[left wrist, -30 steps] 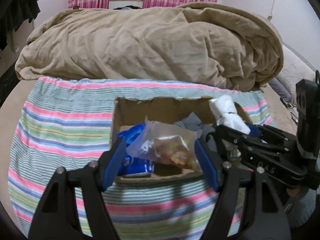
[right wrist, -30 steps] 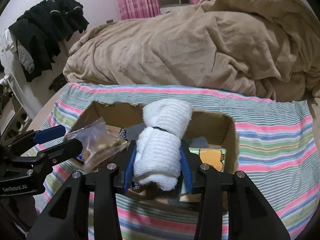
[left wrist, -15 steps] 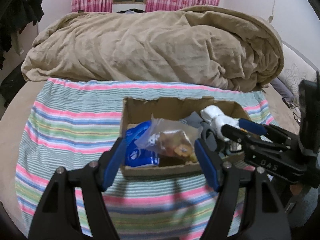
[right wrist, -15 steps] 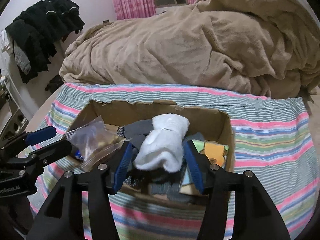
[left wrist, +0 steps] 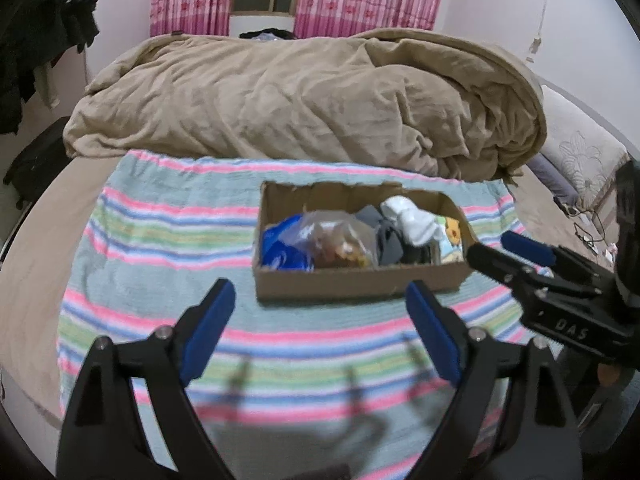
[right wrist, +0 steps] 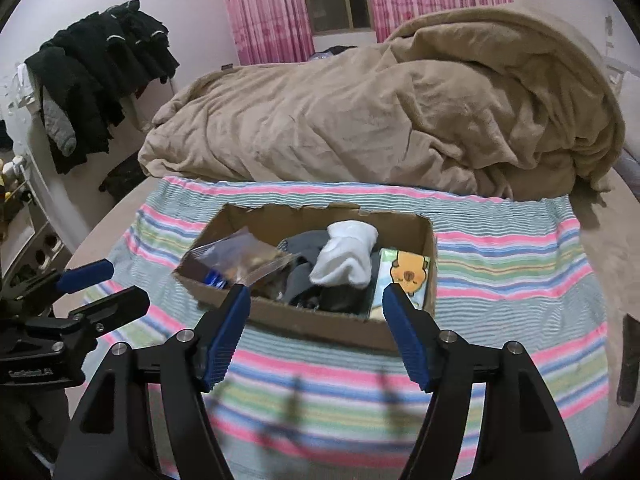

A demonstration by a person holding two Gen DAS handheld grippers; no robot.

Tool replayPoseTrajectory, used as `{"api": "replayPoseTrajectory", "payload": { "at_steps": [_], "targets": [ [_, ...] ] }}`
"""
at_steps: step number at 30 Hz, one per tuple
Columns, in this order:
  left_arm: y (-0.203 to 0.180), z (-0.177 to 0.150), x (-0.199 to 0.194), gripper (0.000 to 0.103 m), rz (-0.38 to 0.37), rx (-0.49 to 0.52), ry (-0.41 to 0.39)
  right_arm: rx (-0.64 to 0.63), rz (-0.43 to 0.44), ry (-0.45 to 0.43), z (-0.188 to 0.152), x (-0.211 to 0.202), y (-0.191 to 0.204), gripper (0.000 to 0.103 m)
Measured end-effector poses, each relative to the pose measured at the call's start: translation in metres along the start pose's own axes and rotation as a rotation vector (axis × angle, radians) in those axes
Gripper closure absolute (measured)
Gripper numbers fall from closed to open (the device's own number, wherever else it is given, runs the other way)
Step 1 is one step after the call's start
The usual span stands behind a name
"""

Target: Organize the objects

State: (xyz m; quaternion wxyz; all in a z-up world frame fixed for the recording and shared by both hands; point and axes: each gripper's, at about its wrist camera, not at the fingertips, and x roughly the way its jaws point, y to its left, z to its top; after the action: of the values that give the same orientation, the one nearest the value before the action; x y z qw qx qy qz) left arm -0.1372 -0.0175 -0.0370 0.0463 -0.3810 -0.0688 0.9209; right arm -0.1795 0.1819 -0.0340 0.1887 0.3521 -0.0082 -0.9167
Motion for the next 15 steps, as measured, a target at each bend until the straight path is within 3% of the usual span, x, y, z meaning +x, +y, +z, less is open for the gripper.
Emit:
{"api": "replayPoseTrajectory", "payload": {
  "at_steps": [4,7,13,15],
  "targets": [
    [0.000,-0.017,-0.018,0.015,0.000,-0.020,0.018,0.002,0.004,-0.013,-0.009,-0.022,0.005,0.030],
    [-0.001,-0.029,-0.030,0.014,-0.001,-0.036,0.023,0.000,-0.002,-0.025,-0.017,-0.038,0.008,0.020],
    [-0.006,-0.050,-0.054,0.014,0.018,-0.027,0.004,0.002,-0.003,-0.029,-0.038,-0.065,0.015,0.020],
    [-0.007,-0.056,-0.061,0.003,0.021,-0.016,-0.013,0.006,-0.005,-0.031,-0.043,-0.072,0.016,0.020]
  ]
}}
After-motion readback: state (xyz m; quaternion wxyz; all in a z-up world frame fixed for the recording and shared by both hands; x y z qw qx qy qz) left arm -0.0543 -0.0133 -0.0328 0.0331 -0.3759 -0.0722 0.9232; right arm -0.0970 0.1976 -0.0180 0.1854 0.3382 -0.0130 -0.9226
